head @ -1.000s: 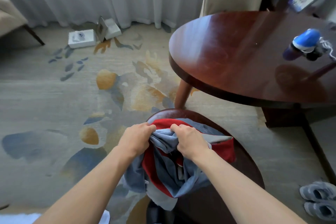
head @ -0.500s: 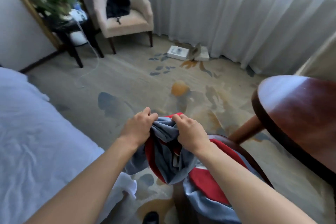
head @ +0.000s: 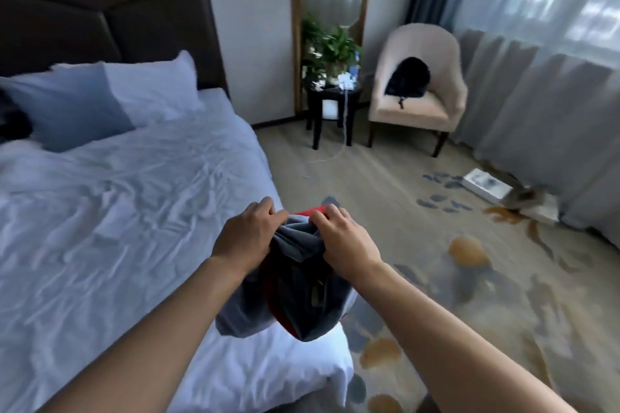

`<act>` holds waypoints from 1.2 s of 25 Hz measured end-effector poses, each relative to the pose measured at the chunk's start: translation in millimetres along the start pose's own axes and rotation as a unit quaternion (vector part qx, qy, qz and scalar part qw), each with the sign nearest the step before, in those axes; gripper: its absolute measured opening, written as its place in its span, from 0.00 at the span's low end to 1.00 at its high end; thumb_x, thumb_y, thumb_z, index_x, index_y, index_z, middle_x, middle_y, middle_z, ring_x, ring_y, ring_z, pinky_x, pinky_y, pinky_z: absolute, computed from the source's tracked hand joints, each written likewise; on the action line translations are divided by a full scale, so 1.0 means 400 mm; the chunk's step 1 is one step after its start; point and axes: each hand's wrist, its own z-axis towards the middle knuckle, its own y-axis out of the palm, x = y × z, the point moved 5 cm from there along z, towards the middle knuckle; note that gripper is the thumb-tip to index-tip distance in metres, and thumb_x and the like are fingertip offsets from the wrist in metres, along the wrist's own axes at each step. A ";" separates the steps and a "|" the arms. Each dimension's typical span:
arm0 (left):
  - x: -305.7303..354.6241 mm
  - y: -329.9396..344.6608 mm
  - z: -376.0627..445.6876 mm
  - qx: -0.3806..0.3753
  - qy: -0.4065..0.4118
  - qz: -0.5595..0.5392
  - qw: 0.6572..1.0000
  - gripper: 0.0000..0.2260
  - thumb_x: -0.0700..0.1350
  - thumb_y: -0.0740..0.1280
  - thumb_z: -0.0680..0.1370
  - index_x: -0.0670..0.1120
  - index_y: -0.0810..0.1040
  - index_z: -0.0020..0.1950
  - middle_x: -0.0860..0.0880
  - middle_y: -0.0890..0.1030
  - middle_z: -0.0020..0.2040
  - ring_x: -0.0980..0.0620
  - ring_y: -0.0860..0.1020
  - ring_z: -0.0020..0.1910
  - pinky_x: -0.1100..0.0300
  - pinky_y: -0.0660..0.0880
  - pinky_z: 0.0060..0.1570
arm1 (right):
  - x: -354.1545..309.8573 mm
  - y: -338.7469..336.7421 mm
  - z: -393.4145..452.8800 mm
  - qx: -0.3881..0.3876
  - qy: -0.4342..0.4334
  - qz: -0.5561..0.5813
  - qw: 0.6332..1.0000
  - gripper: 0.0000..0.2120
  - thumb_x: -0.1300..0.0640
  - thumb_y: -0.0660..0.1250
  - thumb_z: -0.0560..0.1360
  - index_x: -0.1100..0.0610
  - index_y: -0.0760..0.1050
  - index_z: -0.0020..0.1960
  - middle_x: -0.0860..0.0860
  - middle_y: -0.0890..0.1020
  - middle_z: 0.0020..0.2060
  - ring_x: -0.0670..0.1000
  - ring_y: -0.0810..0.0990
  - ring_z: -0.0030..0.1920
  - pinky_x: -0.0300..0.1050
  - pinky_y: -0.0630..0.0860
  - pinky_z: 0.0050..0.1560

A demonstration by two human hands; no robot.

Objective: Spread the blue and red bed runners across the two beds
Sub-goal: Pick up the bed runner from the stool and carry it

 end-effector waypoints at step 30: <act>-1.255 0.543 -0.558 -0.229 -0.261 -0.011 0.938 0.21 0.52 0.69 0.75 0.53 0.71 0.67 0.44 0.61 0.75 0.41 0.61 0.75 0.43 0.68 0.66 | -0.814 1.177 0.561 -0.314 -0.189 -0.008 0.930 0.27 0.51 0.63 0.77 0.52 0.62 0.74 0.54 0.65 0.71 0.58 0.67 0.70 0.53 0.72 0.62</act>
